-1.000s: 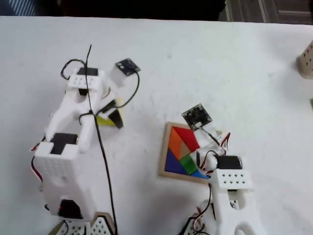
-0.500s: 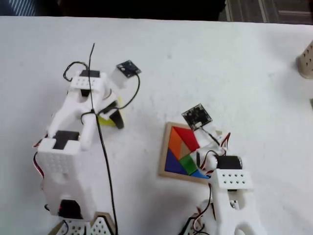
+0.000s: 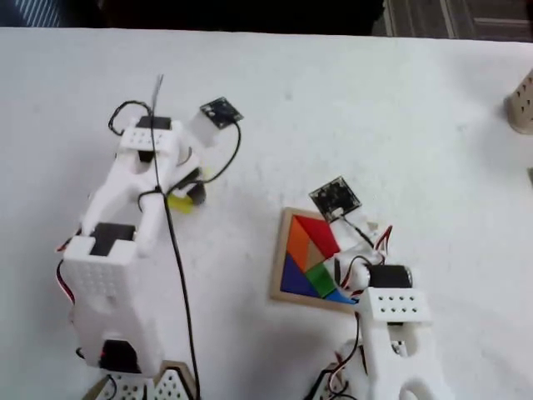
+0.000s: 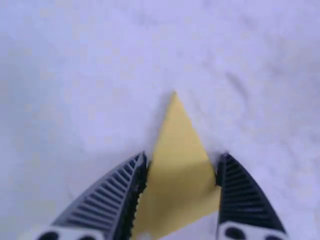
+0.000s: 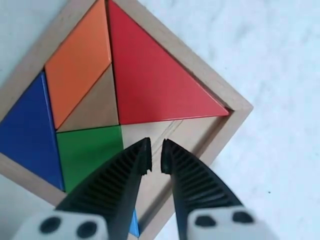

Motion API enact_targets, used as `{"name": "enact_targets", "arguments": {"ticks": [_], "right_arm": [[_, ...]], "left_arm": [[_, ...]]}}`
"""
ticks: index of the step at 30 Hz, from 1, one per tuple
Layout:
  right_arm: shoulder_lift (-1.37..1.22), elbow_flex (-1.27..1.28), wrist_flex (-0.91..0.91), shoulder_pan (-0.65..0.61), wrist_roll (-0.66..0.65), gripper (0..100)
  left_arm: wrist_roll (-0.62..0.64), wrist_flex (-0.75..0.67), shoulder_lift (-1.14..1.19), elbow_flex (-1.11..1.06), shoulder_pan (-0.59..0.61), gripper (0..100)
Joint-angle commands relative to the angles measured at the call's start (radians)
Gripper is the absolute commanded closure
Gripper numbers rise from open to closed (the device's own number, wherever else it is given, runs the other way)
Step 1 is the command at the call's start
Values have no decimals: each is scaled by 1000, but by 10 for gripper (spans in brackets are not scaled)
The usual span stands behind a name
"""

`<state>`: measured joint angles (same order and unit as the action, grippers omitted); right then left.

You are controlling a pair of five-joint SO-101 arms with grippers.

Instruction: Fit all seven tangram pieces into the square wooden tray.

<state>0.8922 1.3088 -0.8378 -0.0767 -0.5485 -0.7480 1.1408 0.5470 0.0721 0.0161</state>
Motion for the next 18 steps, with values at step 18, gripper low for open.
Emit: {"name": "enact_targets", "arguments": {"ticks": [18], "right_arm": [[25, -6, 18, -8, -12, 954]], "left_arm": [[-2, 66, -8, 35, -15, 973]]}}
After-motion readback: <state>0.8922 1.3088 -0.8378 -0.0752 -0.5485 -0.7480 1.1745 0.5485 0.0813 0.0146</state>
